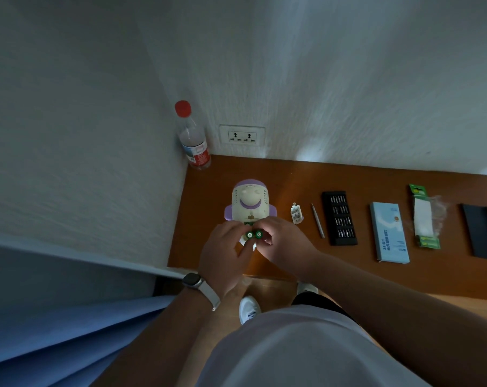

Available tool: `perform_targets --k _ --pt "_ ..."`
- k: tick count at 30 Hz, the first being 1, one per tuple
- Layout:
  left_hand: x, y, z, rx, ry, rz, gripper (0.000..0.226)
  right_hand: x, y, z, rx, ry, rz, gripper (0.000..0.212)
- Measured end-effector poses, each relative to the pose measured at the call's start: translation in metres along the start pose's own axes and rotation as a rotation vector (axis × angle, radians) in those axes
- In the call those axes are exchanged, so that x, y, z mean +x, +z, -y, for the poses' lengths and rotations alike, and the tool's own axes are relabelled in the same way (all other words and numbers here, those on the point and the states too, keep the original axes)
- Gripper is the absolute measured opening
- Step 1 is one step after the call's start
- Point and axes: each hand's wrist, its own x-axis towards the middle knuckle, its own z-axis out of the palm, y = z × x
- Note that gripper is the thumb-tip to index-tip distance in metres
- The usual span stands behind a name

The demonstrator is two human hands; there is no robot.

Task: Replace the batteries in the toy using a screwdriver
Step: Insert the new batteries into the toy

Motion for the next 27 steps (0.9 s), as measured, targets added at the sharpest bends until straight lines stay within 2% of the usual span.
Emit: perform_targets --k 4,8,17,21,24,27 --pt "0.002 0.003 0.001 0.025 0.023 -0.029 0.026 0.001 0.001 -0.001 0.01 0.028 -0.001 0.022" --pt "0.003 0.002 0.003 0.023 0.02 -0.021 0.027 0.002 0.0 -0.004 0.012 0.032 0.006 0.013" --pt "0.007 0.006 0.01 -0.094 -0.107 0.006 0.034 -0.002 -0.002 -0.009 0.042 0.104 0.004 0.013" --pt "0.013 0.006 0.017 -0.083 -0.136 -0.021 0.045 -0.002 -0.004 -0.014 0.081 0.18 -0.005 0.01" --pt "0.027 0.004 0.023 -0.148 -0.265 -0.024 0.06 0.0 -0.003 -0.018 0.155 0.264 -0.031 0.019" --pt "0.041 0.005 0.026 -0.356 -0.459 0.089 0.077 0.004 -0.003 -0.02 0.22 0.335 -0.06 0.029"
